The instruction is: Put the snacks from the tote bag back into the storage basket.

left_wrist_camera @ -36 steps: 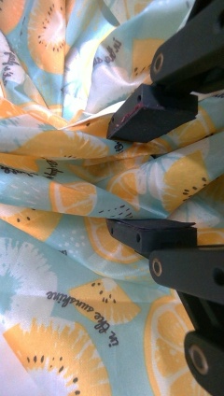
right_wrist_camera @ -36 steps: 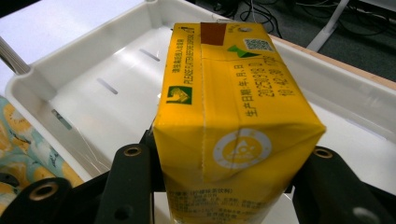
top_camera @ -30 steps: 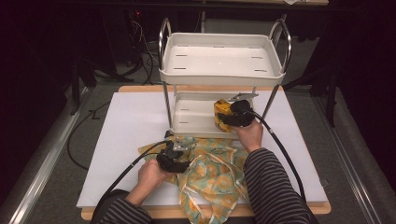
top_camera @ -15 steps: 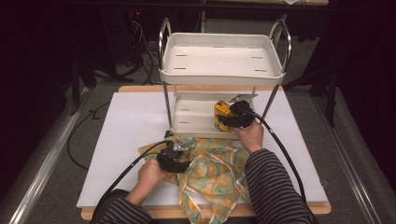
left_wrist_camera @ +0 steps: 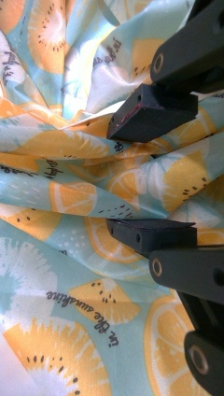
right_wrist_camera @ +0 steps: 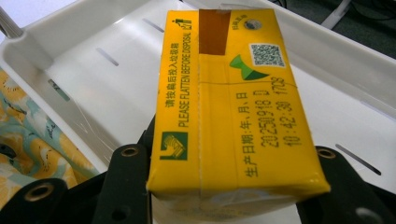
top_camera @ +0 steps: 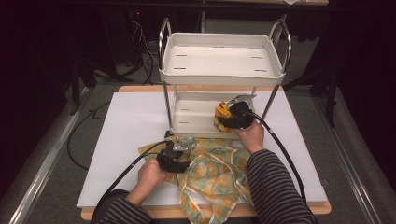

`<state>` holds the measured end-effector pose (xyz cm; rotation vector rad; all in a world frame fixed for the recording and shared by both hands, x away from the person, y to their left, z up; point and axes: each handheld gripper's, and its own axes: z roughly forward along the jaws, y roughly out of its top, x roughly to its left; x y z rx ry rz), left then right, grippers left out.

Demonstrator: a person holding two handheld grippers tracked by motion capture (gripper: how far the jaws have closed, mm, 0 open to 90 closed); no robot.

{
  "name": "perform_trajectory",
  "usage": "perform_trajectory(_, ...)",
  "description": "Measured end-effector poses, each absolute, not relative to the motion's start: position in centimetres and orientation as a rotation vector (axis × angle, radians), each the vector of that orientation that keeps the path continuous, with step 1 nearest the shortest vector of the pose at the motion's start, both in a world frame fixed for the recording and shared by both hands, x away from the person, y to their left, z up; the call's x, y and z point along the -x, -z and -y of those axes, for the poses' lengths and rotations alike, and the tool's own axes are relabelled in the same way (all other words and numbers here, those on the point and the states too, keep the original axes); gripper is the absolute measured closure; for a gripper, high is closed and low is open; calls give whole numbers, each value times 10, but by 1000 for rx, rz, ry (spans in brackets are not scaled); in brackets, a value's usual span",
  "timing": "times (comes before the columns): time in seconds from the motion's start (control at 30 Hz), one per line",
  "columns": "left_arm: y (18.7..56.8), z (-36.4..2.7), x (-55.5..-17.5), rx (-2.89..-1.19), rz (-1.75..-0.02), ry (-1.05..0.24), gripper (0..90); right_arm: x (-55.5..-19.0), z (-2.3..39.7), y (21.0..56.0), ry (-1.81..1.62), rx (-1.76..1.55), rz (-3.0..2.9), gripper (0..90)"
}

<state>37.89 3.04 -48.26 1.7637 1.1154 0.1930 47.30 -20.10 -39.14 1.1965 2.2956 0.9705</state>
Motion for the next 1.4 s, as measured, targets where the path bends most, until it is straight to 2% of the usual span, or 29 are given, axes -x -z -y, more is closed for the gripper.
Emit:
perform_trajectory(0.33,482,-30,-379,-1768,-1115,-191,512,-471,204,386,-980,-1198,-2292,515)
perform_trajectory(0.87,482,-30,-379,-1772,-1117,-192,511,-462,203,380,-944,-1155,-2290,354)
perform_trajectory(1.4,482,-30,-379,-1770,-1117,-195,511,-448,209,363,-982,-1096,-2266,335)
